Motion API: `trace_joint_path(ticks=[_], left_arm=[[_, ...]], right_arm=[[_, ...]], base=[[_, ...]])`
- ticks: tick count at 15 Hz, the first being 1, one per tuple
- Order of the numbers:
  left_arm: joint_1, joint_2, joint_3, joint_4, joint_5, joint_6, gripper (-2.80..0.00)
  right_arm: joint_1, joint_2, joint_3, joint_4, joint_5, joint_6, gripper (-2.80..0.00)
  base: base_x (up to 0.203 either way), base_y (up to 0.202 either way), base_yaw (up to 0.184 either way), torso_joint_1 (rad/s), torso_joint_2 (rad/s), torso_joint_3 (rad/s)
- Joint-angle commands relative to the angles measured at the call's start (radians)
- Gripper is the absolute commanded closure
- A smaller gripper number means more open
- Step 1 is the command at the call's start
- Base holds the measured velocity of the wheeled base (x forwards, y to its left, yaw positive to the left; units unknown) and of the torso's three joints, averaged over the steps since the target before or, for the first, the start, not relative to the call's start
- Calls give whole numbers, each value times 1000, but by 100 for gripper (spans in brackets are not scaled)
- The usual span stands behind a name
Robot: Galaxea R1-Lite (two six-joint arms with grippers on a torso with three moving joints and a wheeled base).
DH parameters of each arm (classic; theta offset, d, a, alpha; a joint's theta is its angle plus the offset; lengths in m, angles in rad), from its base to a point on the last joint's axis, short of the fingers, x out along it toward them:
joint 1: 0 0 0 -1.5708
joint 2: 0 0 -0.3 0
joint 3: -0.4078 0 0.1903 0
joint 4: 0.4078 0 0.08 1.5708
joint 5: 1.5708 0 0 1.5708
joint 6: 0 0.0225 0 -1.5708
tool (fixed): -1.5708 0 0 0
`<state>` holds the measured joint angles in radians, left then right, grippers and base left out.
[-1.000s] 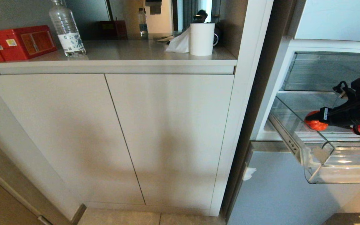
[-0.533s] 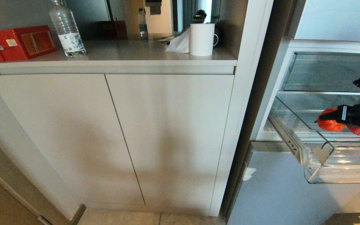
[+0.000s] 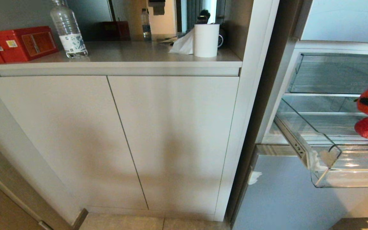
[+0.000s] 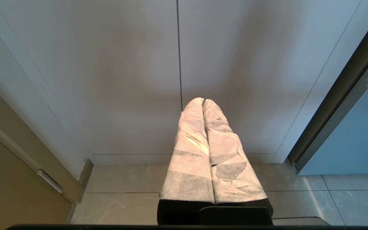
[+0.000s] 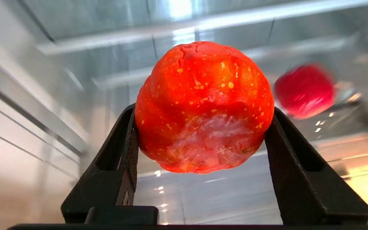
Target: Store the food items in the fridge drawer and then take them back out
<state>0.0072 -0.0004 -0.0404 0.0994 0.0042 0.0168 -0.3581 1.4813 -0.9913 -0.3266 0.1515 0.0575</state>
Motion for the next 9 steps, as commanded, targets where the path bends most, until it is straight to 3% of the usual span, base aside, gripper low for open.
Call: trace_joint_path(ticks=[1, 9], left_arm=[[0, 0, 1, 0, 0, 0, 0], [0, 0, -1, 0, 0, 0, 0]], right_arm=[[-13, -155, 31, -9, 0, 8, 0], [-22, -649, 216, 80, 2, 10, 0]], base=[[0, 0, 0, 0, 0, 0], [0, 0, 0, 0, 0, 0]])
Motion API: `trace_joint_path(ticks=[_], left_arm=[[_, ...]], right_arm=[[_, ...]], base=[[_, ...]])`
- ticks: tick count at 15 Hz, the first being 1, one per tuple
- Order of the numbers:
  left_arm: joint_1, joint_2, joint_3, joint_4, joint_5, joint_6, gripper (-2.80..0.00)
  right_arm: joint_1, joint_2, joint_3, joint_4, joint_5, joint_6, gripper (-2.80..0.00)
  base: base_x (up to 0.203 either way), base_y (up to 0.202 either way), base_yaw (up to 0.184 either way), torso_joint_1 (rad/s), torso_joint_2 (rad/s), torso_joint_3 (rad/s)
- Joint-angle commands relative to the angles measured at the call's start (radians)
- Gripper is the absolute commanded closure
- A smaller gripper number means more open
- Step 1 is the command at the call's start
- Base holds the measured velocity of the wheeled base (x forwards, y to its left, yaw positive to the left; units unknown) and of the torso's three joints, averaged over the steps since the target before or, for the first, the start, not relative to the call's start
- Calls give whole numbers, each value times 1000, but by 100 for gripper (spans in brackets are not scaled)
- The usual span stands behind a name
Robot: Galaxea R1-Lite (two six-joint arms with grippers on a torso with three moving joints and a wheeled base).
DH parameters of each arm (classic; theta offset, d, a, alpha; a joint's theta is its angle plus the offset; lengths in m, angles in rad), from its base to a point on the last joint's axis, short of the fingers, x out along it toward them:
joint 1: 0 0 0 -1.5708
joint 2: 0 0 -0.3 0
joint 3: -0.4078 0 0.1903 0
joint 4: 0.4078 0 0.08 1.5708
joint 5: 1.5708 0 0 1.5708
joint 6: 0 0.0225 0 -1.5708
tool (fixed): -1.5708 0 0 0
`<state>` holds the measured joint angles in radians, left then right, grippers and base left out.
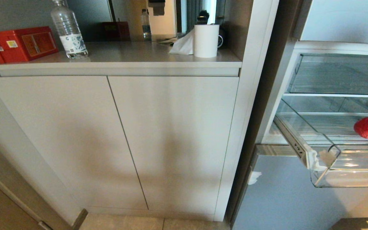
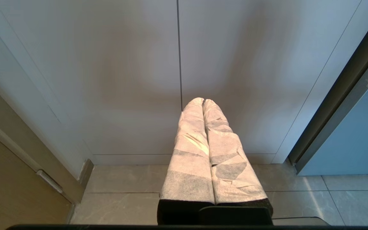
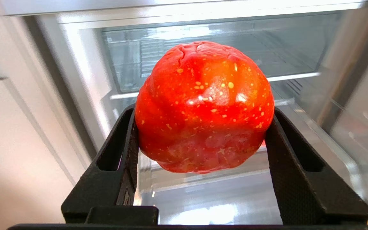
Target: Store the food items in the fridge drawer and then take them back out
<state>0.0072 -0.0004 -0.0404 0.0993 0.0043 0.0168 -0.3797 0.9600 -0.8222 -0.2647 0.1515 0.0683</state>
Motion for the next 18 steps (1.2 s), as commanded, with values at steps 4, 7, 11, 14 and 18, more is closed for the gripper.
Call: trace_joint_path(ticks=[4, 7, 11, 14, 18], left_arm=[[0, 0, 0, 0, 0, 0, 0], [0, 0, 0, 0, 0, 0, 0], [0, 0, 1, 0, 0, -1, 0], [0, 0, 1, 0, 0, -14, 0], [0, 0, 1, -1, 0, -14, 0]], right_arm=[[39, -383, 340, 107, 31, -34, 0], [285, -476, 493, 123, -63, -69, 0], [372, -806, 756, 144, -126, -155, 0], [377, -972, 805, 244, -144, -149, 0], [378, -960, 822, 274, -174, -74, 0]], base=[[0, 0, 0, 0, 0, 0], [0, 0, 0, 0, 0, 0], [0, 0, 0, 0, 0, 0], [0, 0, 0, 0, 0, 0], [0, 0, 0, 0, 0, 0]])
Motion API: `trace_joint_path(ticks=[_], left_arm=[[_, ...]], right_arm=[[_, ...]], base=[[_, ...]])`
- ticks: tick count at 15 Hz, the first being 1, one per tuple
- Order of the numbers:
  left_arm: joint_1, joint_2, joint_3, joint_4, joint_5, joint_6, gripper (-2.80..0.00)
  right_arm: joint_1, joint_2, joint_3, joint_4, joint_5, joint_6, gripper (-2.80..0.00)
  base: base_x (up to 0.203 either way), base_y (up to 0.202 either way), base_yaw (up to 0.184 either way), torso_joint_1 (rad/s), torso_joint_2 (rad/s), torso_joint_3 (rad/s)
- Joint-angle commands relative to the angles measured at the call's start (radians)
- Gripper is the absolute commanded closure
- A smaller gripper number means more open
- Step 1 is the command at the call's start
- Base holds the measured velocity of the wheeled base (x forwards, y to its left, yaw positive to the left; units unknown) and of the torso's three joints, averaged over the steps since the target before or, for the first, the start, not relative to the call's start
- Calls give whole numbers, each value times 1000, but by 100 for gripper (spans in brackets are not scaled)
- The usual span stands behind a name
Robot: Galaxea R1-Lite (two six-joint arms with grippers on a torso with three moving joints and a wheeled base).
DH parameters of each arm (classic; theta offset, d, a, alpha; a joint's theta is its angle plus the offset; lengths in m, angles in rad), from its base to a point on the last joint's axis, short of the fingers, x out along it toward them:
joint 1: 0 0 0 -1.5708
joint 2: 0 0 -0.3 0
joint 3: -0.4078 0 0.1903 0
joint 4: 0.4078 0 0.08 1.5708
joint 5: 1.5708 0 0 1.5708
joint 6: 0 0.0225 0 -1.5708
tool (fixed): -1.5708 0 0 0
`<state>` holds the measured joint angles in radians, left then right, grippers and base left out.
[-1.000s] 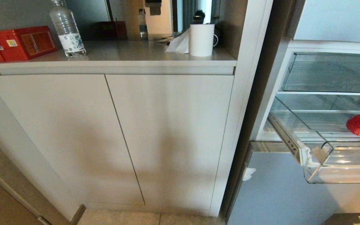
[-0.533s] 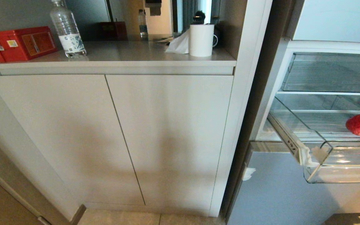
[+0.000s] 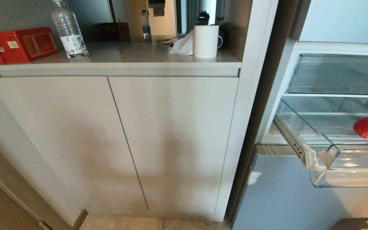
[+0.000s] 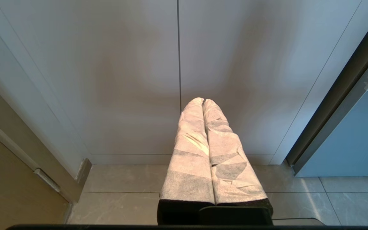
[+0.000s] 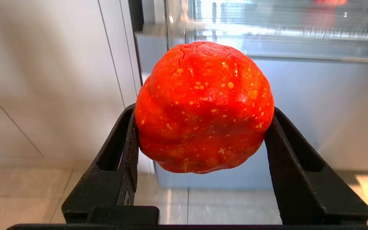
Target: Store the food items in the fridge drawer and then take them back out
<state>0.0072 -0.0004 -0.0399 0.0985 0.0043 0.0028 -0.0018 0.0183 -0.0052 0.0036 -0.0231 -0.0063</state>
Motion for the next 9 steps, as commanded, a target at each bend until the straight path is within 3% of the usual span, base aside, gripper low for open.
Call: trace_joint_path(ticks=[1, 4, 9], left_arm=[[0, 0, 0, 0, 0, 0, 0], [0, 0, 0, 1, 0, 0, 0], [0, 0, 0, 1, 0, 0, 0]], right_arm=[[0, -18, 5, 6, 0, 1, 0], [0, -18, 7, 7, 2, -6, 0], [0, -18, 5, 7, 0, -3, 0]], base=[[0, 0, 0, 0, 0, 0], [-1, 0, -18, 0, -1, 1], [0, 5, -166, 2, 2, 1]])
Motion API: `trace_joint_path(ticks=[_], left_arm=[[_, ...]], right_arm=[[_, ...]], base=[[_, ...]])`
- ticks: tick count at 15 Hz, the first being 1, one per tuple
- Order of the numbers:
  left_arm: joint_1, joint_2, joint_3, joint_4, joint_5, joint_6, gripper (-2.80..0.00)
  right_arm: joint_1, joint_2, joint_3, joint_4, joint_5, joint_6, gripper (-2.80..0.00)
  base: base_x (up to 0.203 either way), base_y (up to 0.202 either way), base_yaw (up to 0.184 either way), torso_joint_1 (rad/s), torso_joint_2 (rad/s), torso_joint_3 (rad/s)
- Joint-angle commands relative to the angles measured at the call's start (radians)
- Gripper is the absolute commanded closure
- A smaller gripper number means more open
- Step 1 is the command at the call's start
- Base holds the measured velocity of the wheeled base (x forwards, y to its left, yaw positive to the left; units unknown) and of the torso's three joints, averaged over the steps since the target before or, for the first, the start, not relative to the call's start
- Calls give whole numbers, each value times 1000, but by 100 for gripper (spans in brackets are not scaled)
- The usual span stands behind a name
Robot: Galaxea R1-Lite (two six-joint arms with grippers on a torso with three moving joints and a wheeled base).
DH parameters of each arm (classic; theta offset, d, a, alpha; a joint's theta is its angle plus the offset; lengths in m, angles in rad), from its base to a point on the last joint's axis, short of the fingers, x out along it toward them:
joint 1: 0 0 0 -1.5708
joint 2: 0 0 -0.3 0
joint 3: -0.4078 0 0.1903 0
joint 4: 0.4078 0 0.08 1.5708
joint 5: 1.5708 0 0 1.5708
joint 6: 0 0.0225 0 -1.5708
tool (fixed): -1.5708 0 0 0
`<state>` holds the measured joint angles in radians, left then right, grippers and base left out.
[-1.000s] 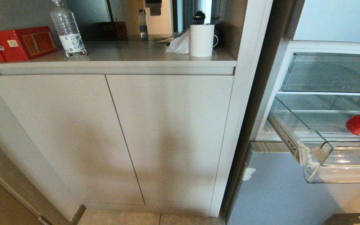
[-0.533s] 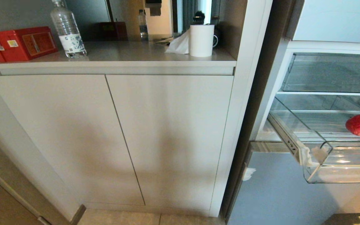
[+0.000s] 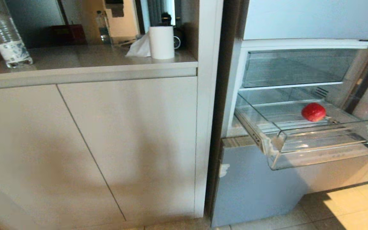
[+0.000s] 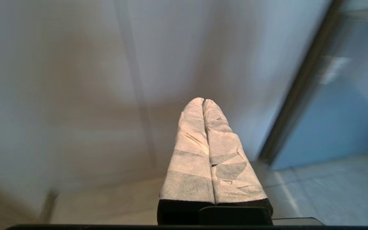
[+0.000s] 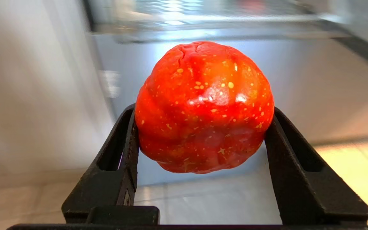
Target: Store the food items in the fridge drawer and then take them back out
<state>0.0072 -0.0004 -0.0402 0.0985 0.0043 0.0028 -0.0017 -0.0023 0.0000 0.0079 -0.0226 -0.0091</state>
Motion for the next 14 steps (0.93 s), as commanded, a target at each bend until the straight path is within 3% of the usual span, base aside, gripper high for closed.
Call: trace_joint_path(ticks=[1, 10, 14], left_arm=[[0, 0, 0, 0, 0, 0, 0], [0, 0, 0, 0, 0, 0, 0], [0, 0, 0, 0, 0, 0, 0]], right_arm=[[0, 2, 0, 3, 0, 0, 0], [0, 2, 0, 1, 6, -6, 0], [-1, 88, -8, -6, 8, -1, 0]], base=[[0, 7, -171, 2, 0, 0], [0, 8, -172, 1, 4, 4], [1, 2, -52, 1, 2, 1]])
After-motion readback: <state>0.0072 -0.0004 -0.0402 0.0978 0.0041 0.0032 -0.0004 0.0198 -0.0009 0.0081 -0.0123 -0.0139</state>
